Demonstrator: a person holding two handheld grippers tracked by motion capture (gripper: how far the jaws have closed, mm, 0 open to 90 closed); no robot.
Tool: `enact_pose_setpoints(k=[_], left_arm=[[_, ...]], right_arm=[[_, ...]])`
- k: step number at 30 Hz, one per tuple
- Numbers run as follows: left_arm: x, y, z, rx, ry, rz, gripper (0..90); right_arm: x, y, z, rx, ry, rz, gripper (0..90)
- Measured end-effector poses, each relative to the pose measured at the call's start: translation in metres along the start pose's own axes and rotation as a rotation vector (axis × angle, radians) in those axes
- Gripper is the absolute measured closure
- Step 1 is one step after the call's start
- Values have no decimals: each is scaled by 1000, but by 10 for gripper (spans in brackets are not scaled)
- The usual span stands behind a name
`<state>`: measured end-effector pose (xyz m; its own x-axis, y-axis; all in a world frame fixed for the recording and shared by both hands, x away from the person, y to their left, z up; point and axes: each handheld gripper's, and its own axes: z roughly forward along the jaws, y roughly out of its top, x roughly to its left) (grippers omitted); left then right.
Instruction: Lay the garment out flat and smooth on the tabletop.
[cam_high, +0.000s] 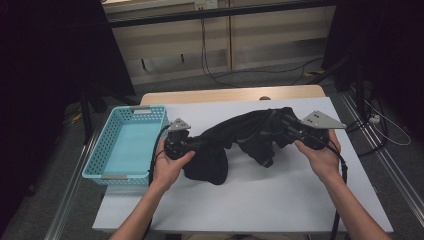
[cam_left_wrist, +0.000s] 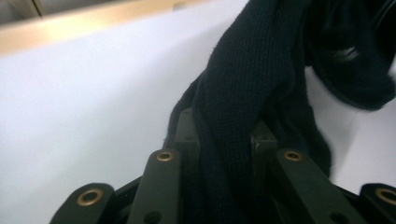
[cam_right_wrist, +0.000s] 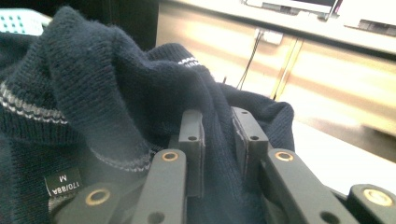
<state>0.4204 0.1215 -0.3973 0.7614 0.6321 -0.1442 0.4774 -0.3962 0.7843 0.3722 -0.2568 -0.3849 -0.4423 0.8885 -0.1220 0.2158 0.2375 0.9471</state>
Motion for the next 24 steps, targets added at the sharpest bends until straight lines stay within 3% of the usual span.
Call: enact_pose_setpoints(k=[2, 5, 9, 12, 15, 17, 20, 24], left_arm=[[-2, -6, 12, 51, 0, 13, 715], [-5, -10, 20, 70, 6, 10, 657], [-7, -6, 15, 60, 52, 61, 498], [-7, -2, 4, -4, 63, 49, 445], [-10, 3, -7, -50, 66, 65, 402], [-13, 6, -8, -45, 43, 74, 356], [-22, 6, -1, -16, 27, 143, 347], [-35, 7, 9, 4, 13, 194, 387]], right_arm=[[1, -10, 8, 52, 2, -1, 739], [3, -25, 20, 121, 21, 7, 722], [4, -23, 19, 108, 18, -3, 707], [6, -22, 16, 105, 12, -5, 709], [8, -17, 13, 74, 12, 9, 713], [9, -13, 8, 40, 16, 17, 719], [12, -11, 3, 31, 61, 24, 695], [26, -13, -3, 42, 121, -15, 644]])
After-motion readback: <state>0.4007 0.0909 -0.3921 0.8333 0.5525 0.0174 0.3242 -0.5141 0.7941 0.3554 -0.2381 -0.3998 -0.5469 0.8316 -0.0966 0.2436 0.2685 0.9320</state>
